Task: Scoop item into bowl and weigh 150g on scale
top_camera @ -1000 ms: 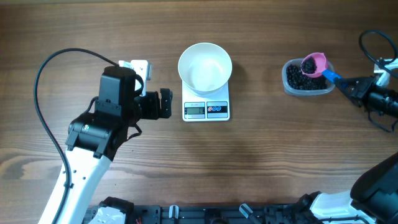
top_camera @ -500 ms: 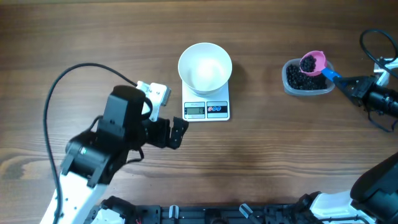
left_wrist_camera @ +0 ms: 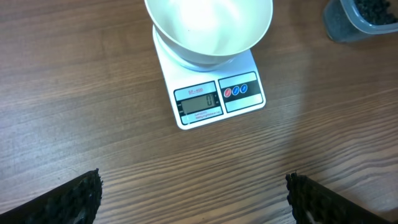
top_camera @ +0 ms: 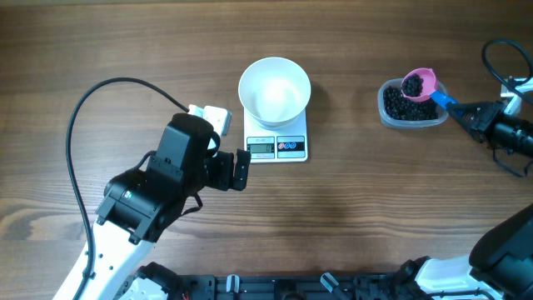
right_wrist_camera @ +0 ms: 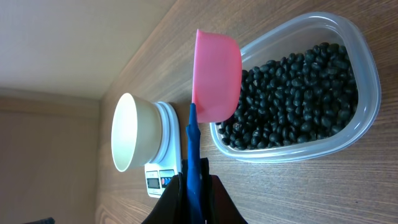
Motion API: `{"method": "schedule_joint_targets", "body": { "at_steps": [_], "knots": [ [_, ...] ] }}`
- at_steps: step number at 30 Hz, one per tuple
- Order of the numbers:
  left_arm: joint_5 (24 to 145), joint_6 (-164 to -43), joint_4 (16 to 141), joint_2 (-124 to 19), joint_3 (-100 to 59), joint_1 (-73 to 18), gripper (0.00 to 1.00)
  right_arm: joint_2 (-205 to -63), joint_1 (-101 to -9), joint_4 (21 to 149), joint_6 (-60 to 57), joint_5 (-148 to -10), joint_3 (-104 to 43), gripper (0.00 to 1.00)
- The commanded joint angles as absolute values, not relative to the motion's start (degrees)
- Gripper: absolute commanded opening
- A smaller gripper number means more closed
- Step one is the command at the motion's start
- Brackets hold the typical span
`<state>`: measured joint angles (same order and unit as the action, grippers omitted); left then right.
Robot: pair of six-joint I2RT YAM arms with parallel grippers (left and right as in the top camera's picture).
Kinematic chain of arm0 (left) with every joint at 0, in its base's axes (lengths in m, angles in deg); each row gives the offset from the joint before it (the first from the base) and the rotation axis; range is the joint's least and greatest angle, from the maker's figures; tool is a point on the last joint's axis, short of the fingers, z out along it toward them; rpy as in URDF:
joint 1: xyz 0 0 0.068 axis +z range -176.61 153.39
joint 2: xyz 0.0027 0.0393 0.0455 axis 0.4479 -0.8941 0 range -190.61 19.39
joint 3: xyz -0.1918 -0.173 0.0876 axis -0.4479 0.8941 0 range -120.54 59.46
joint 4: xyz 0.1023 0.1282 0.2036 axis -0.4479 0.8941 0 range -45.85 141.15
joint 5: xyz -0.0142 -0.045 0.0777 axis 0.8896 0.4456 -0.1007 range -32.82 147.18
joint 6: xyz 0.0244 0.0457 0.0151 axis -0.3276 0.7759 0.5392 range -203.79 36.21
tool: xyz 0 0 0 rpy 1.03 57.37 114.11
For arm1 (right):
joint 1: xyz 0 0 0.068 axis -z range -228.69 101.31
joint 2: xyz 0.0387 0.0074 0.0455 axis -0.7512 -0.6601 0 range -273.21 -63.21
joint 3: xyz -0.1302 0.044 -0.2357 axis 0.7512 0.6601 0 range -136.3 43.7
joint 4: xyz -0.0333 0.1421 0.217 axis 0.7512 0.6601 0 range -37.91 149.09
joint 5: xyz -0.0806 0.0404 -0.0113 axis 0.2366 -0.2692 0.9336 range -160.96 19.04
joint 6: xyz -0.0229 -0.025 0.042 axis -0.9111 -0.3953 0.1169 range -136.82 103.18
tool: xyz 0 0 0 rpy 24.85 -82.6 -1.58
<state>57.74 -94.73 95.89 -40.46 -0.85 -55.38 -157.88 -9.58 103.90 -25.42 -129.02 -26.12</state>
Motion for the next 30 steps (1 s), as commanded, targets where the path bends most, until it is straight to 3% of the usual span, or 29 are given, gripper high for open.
{"method": "schedule_joint_targets", "body": {
  "at_steps": [1, 10, 21, 30],
  "knots": [
    [58.8, -93.0, 95.2, -40.3, -0.9, -55.6, 1.00, -158.5, -9.3, 103.6, -25.8, -131.5, -26.0, 0.04],
    [58.8, -93.0, 95.2, -40.3, -0.9, -55.6, 1.00, -158.5, -9.3, 104.1, -25.7, -131.8, -26.0, 0.04],
    [58.8, -93.0, 95.2, -40.3, -0.9, -55.6, 1.00, -158.5, -9.4, 106.1, -25.6, -150.1, -26.0, 0.04],
    [58.8, -93.0, 95.2, -40.3, -0.9, -55.6, 1.00, -158.5, -20.3, 106.2, -22.6, -150.8, -26.0, 0.04]
  ]
}}
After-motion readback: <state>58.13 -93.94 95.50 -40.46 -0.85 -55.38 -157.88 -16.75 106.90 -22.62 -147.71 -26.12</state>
